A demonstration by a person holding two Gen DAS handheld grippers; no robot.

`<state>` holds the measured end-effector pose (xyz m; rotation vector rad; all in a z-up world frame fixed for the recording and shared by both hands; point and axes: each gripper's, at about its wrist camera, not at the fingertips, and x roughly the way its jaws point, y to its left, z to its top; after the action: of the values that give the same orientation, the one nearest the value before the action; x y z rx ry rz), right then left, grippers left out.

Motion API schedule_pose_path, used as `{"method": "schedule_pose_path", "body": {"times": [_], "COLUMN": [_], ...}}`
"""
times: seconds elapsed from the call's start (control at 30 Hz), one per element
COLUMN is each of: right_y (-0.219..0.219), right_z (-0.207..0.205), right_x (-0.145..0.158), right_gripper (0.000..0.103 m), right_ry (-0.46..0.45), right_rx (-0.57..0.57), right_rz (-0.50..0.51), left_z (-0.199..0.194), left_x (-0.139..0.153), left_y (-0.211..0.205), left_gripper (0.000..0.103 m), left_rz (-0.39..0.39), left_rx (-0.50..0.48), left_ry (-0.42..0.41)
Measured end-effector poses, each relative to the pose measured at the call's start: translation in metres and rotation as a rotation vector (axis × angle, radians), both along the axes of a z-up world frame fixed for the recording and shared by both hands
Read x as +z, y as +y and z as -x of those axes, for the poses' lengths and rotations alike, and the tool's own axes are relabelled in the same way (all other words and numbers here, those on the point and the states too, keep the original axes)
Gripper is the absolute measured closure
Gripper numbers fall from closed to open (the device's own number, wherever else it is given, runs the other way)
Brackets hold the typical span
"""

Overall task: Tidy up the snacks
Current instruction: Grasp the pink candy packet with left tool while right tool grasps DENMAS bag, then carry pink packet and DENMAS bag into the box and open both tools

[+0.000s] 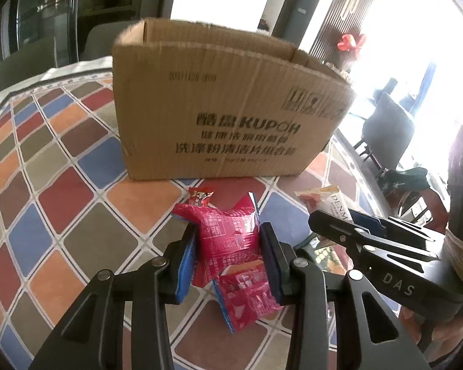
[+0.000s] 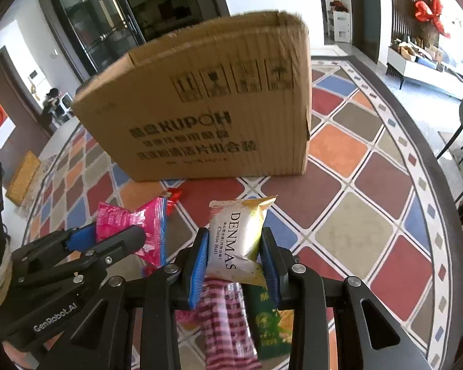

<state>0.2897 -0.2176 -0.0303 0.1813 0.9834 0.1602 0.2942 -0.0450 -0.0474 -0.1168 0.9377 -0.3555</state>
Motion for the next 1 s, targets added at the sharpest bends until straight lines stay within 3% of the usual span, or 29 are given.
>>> {"method": "schedule_pose_path", "body": {"times": [0.6, 1.0], "right_y": [0.002, 0.000], "right_z": [0.030, 0.028], "right_x": [0.077, 0.124], "right_gripper": [0.069, 0.069], "right_ry": [-0.178, -0.285], "right_rx": [-0.001, -0.003], "right_rz": [-0.023, -0.022], "left_z": [0.035, 0.031], "left_x": [0.090, 0.136], "left_y": [0.002, 0.004], "left_gripper": [0.064, 0.064], "left_rz": [0.001, -0.002], "left_rx": [0.006, 0.003], "left_ry": [-0.221, -0.326]}}
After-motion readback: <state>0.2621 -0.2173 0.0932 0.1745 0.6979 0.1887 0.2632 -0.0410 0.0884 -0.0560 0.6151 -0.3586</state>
